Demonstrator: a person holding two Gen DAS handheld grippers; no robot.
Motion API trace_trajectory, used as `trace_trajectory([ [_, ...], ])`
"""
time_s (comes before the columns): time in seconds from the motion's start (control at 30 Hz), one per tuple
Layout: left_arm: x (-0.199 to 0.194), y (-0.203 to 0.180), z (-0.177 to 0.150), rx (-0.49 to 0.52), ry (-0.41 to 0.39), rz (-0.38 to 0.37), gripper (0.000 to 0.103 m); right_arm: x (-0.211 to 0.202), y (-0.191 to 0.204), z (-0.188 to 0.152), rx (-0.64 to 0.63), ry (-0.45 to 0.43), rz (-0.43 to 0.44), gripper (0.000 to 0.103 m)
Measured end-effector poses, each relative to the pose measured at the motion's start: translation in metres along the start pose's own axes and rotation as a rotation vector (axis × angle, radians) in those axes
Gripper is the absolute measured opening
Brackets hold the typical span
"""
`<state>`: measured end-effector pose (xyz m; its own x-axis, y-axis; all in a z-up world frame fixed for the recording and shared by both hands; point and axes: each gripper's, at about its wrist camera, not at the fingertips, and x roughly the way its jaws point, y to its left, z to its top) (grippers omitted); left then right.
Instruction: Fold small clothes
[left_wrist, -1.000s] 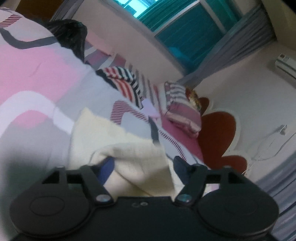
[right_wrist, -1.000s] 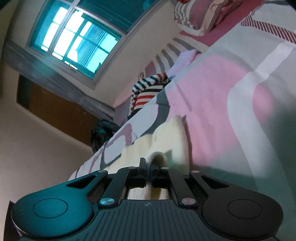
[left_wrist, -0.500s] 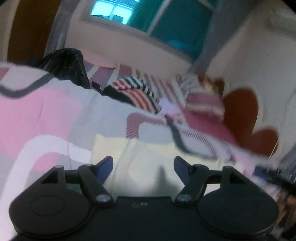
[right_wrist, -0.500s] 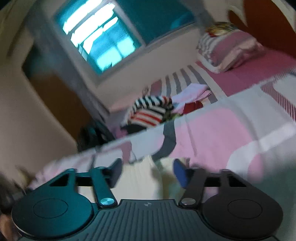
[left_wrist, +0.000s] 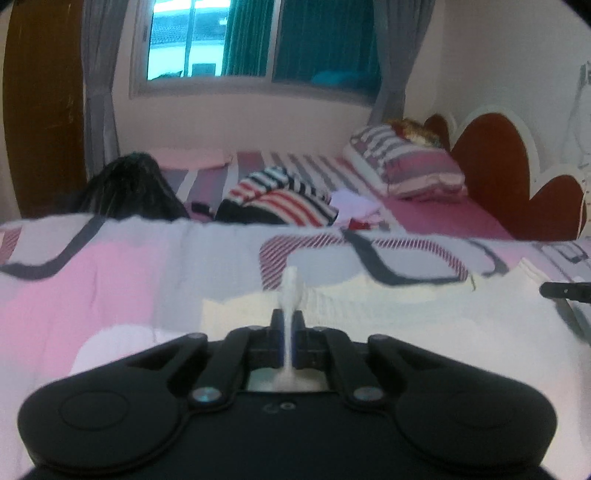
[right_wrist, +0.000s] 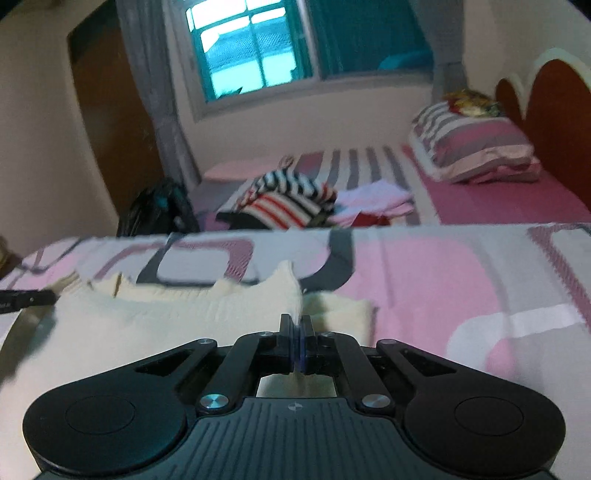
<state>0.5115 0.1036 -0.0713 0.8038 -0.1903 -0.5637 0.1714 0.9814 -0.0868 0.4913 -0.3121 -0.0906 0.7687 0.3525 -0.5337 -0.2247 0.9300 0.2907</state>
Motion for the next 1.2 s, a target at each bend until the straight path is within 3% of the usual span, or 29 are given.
trace_trajectory([
  [0.1, 0.007, -0.006, 0.002, 0.029, -0.005, 0.024, 0.002, -0.008, -0.001, 0.003, 0.007, -0.011, -0.007, 0.002],
  [0.2, 0.029, -0.013, -0.004, 0.089, 0.075, 0.070, 0.006, -0.002, -0.006, -0.001, 0.023, 0.033, -0.033, 0.002],
  [0.23, 0.032, -0.013, -0.008, 0.108, 0.070, 0.086, 0.010, 0.007, -0.008, -0.004, 0.027, 0.090, -0.047, 0.002],
  [0.27, 0.030, -0.014, -0.008, 0.115, 0.061, 0.109, 0.019, 0.007, -0.009, -0.005, 0.031, 0.084, -0.051, 0.002],
  [0.3, 0.025, -0.017, -0.005, 0.118, 0.062, 0.161, 0.043, 0.006, -0.007, -0.004, 0.033, 0.080, -0.080, 0.003],
  [0.33, 0.016, -0.021, -0.003, 0.126, 0.042, 0.202, 0.056, 0.003, -0.003, 0.000, 0.025, 0.080, -0.120, 0.006],
  [0.37, 0.003, -0.028, -0.002, 0.147, -0.011, 0.205, 0.056, -0.004, 0.002, 0.003, 0.009, 0.055, -0.164, 0.016],
  [0.4, -0.007, -0.038, -0.001, 0.174, -0.037, 0.171, 0.058, -0.012, 0.011, 0.006, -0.011, 0.008, -0.180, 0.019],
  [0.47, -0.011, -0.064, 0.002, 0.252, -0.025, 0.104, 0.062, -0.013, 0.029, 0.011, -0.035, 0.002, -0.096, 0.020],
  [0.53, -0.002, -0.098, 0.002, 0.363, 0.020, 0.071, 0.069, 0.001, 0.059, 0.012, -0.090, 0.041, -0.038, 0.029],
  [0.57, 0.005, -0.113, 0.001, 0.402, 0.050, 0.058, 0.069, 0.009, 0.074, 0.010, -0.113, 0.056, -0.019, 0.047],
  [0.6, 0.009, -0.121, -0.001, 0.408, 0.047, 0.050, 0.069, 0.016, 0.088, 0.009, -0.128, 0.065, 0.006, 0.071],
  [0.63, 0.012, -0.124, -0.004, 0.399, 0.047, 0.041, 0.070, 0.022, 0.098, 0.007, -0.141, 0.072, 0.021, 0.079],
  [0.73, 0.019, -0.101, -0.012, 0.317, 0.083, 0.039, 0.073, 0.035, 0.104, -0.004, -0.148, 0.118, 0.019, 0.079],
  [0.77, 0.017, -0.086, -0.016, 0.286, 0.077, 0.037, 0.074, 0.033, 0.096, -0.007, -0.150, 0.112, -0.011, 0.069],
  [0.8, 0.012, -0.067, -0.020, 0.242, 0.074, 0.053, 0.076, 0.027, 0.083, -0.010, -0.144, 0.101, -0.051, 0.052],
  [0.9, 0.000, -0.025, -0.026, 0.126, 0.059, 0.050, 0.078, 0.011, 0.027, -0.013, -0.017, 0.093, -0.145, 0.044],
  [0.93, -0.001, -0.020, -0.026, 0.099, 0.067, 0.046, 0.078, 0.010, 0.019, -0.012, 0.008, 0.093, -0.124, 0.044],
  [1.03, -0.015, -0.036, -0.018, 0.117, 0.065, 0.102, 0.072, 0.004, 0.030, -0.003, -0.015, 0.089, -0.139, 0.044],
  [1.1, -0.036, -0.059, -0.018, 0.141, 0.023, 0.078, 0.073, -0.018, 0.049, -0.001, -0.050, 0.001, -0.056, 0.044],
  [1.2, -0.042, -0.093, -0.032, 0.157, 0.076, 0.006, 0.074, -0.027, 0.087, -0.014, -0.127, 0.066, 0.105, 0.044],
])
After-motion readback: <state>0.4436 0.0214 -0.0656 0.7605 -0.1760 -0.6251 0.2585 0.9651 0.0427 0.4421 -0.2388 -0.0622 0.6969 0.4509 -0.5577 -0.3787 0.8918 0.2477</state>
